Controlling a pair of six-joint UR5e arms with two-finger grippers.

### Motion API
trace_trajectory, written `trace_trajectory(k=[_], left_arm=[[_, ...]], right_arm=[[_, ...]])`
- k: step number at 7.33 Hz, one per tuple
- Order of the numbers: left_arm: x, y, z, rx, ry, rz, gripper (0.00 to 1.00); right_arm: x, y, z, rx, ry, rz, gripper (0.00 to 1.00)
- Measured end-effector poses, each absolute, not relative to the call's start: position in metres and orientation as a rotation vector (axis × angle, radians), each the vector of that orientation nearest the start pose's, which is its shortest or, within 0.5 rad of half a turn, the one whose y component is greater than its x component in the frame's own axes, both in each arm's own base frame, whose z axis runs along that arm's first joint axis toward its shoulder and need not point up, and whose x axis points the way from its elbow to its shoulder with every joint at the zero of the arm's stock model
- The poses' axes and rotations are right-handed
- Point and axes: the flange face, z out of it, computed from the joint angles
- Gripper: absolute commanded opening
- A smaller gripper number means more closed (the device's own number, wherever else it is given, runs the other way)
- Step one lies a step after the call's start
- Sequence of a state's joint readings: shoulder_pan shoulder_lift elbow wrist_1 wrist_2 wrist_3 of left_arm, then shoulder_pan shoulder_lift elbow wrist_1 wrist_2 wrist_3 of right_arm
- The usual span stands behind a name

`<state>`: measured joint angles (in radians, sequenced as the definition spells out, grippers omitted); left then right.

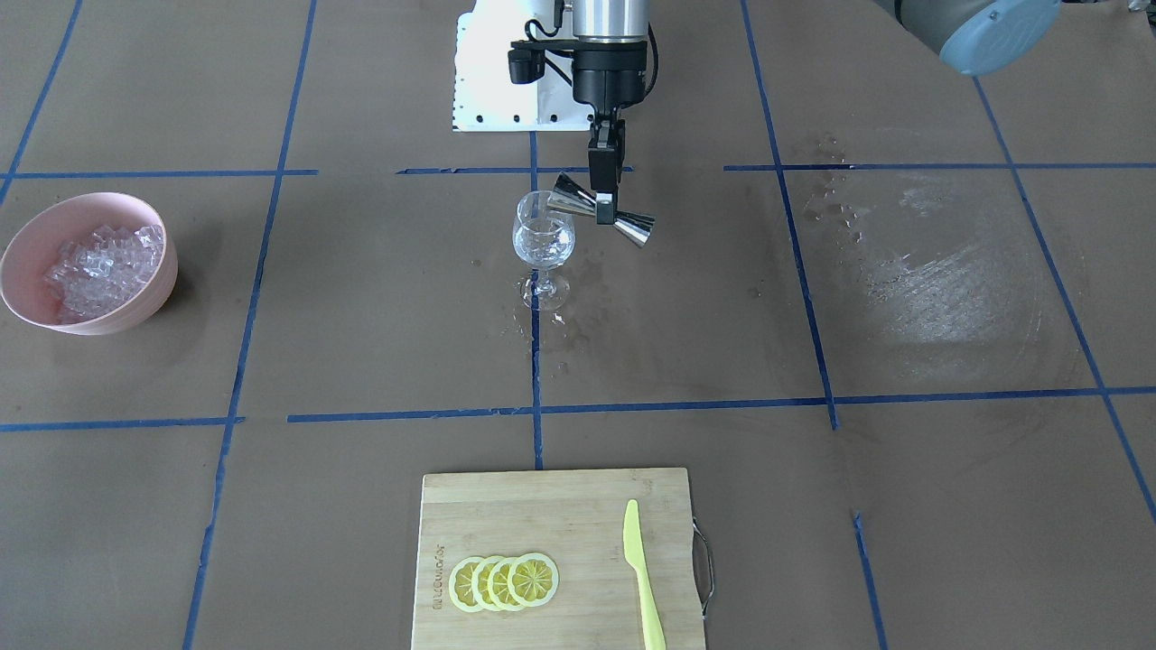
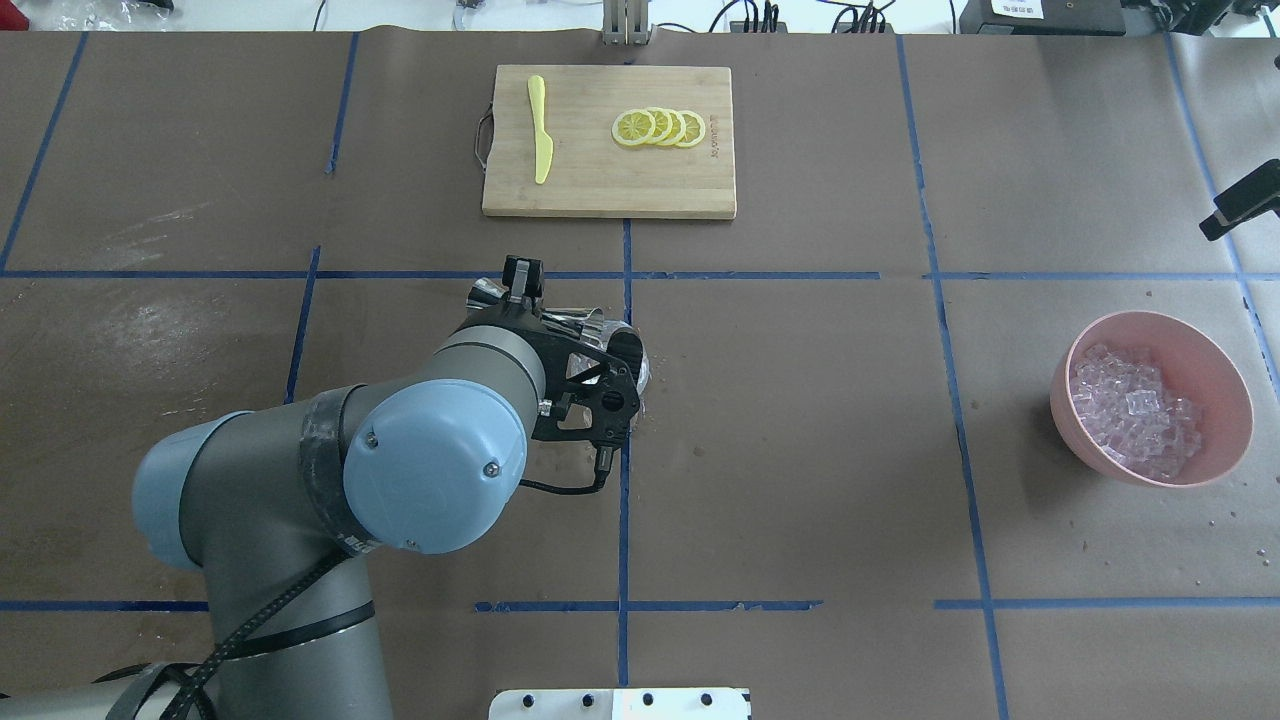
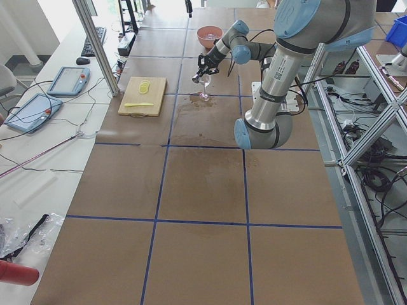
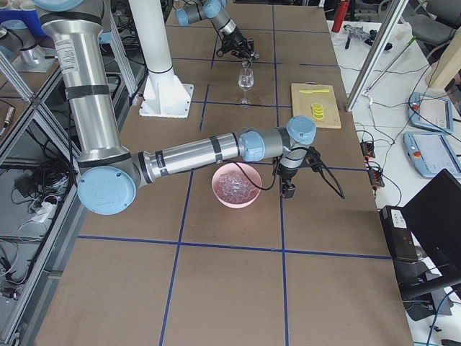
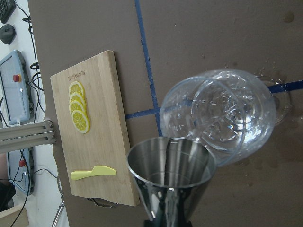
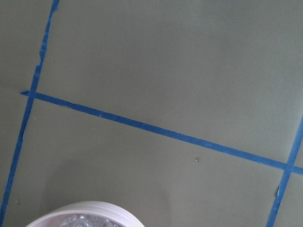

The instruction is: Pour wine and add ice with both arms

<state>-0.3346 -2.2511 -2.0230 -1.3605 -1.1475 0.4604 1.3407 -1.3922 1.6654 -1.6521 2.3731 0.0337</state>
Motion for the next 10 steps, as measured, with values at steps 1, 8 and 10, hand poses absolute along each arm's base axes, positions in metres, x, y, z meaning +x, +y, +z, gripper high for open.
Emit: trace_trajectory(k=[1,8,10], left_arm=[[0.481,-0.351,0.111,1.070,-0.030,1.363,0.00],[0.467,-0.361,0.090,1.073,-0.079,1.352,0.00],[0.457,-0.361,0.090,1.073,0.011,1.193,0.00]], right_arm=[[-0.069,-0.563,0.525,0.074,-0.819,-0.262,1.00],[-0.068,-0.562,0.527,0.069,-0.821,-0.260,1.00],[-0.068,-0.562,0.526,0.070,-0.822,-0.261,1.00]])
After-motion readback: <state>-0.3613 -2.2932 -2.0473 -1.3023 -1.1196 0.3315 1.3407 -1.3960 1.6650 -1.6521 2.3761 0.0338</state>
